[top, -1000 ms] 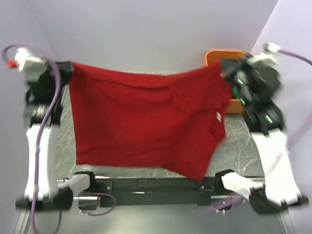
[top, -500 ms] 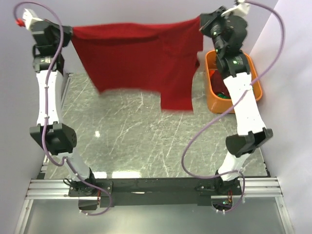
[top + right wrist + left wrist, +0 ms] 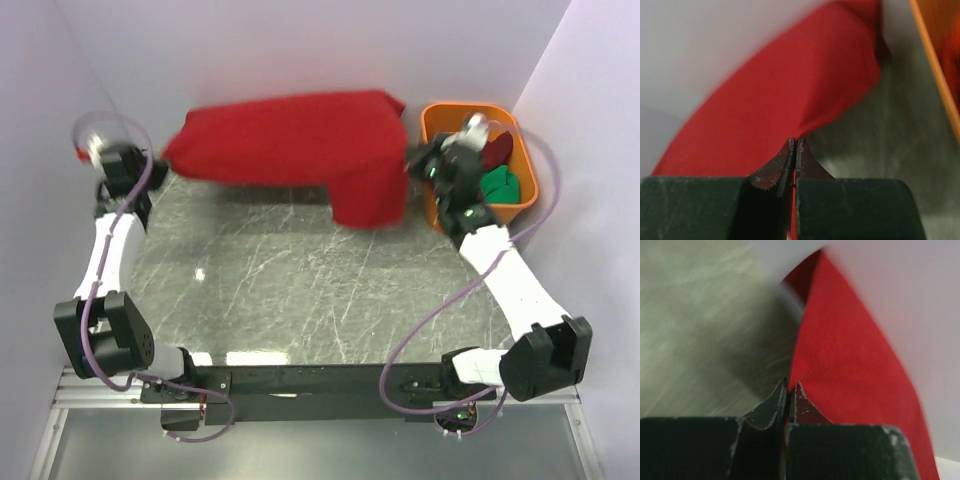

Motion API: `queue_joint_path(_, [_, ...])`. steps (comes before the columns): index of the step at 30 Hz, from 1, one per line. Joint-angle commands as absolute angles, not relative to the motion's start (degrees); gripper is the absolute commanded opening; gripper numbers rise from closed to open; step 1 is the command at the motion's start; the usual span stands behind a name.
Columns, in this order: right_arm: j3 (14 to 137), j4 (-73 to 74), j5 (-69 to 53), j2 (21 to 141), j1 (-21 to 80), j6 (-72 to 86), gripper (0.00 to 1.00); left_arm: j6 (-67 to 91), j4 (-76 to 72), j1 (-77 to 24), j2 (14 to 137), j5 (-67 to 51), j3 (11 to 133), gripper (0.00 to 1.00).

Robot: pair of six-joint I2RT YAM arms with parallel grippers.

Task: Fold and stack the t-shirts
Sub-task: Flatten the tshirt out, then fold the tshirt

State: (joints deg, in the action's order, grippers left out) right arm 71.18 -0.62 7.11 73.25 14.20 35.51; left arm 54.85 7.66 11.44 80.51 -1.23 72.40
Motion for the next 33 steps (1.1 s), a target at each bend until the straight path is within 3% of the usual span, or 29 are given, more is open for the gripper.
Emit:
queue_joint_path(1, [58.2,-2.0,5.2,70.1,13.9,42.2,0.00,60.0,6.1,12.0,78.2,-0.2,60.3,0.00])
queue_joint_path(7, [43.1,-0.5,4.0,68.0,13.8,43.2,0.00,64.8,6.9,11.9,77.4,-0.2,44.5,0.00])
queue_joint_path(12, [38.7,4.7,5.5,68.5,13.9,42.0,0.00,65.7,8.6,11.9,72.8,3.5,36.0,0.00])
queue_joint_path(19, [36.7,10.5,9.1,65.1,13.6,40.5,0.00,64.9,13.4,11.9,64.4,8.2,31.3,0.02])
queue_joint_path(33, [30.9,21.8,8.4,46.5,13.7,40.3,0.00,63.5,24.1,11.9,50.3,9.4,25.1,0.11])
